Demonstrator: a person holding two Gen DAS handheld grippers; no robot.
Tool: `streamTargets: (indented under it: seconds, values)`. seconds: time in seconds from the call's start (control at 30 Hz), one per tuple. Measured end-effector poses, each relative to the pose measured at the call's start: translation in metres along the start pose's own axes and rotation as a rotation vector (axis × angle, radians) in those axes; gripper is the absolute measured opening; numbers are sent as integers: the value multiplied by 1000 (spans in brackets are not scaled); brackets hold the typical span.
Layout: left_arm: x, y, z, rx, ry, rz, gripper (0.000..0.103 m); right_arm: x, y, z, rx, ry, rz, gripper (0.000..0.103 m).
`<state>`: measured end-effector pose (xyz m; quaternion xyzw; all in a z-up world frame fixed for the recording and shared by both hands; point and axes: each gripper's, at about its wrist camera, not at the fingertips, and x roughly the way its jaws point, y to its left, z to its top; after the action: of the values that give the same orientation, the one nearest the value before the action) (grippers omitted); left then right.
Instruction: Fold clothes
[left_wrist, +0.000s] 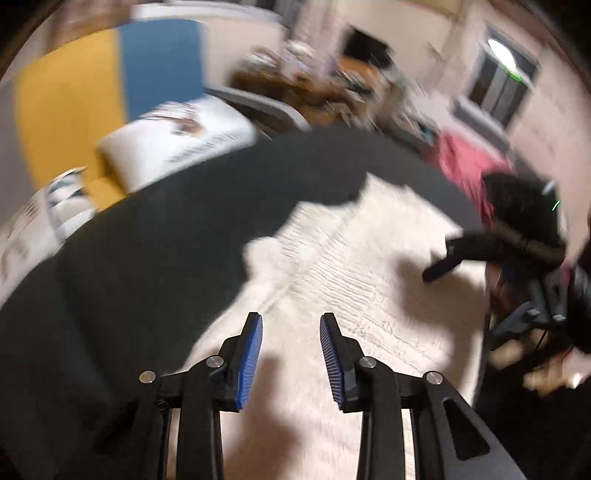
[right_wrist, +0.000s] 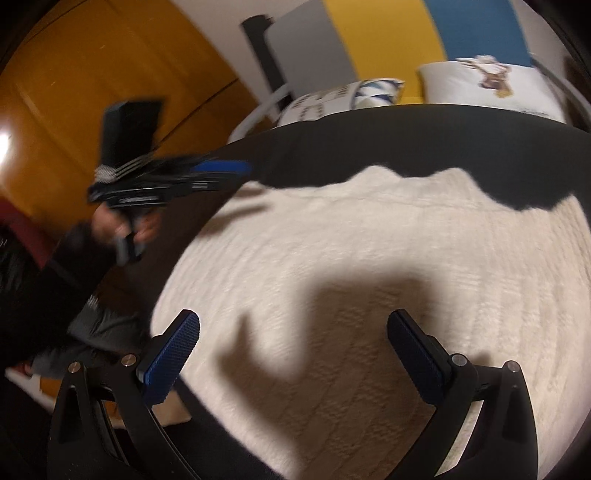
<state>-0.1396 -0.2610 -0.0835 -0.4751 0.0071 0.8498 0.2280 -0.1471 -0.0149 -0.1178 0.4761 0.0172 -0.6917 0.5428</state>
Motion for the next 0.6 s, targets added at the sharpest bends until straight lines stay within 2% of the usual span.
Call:
streamTargets:
  seconds: [0.07,0.13,0.2,0.3,0.47,0.53,0.57,0.6]
  values:
    - [25,-6,15,78,75,-7,32,2,2,0,-27,23,12,103]
    - [38,-3,21,101,113,-1,32,4,2,1,-43,45,29,103]
    - [44,1,23,108,142,-4,32,5,1,1,-58,65,43,103]
    - [52,-1,27,136,189,-79,33,4,2,4,-78,84,56,103]
    - [64,3,24,128,265,-117,32,1,-6,15,-77,65,32,103]
    - [62,2,22,135,242,-105,25,0,-9,19,-65,52,25,103]
    - [61,1,20,138,230,-98,13,-1,-10,20,-60,46,20,103]
    - [60,0,19,133,211,-80,6,-2,-10,22,-55,39,16,103]
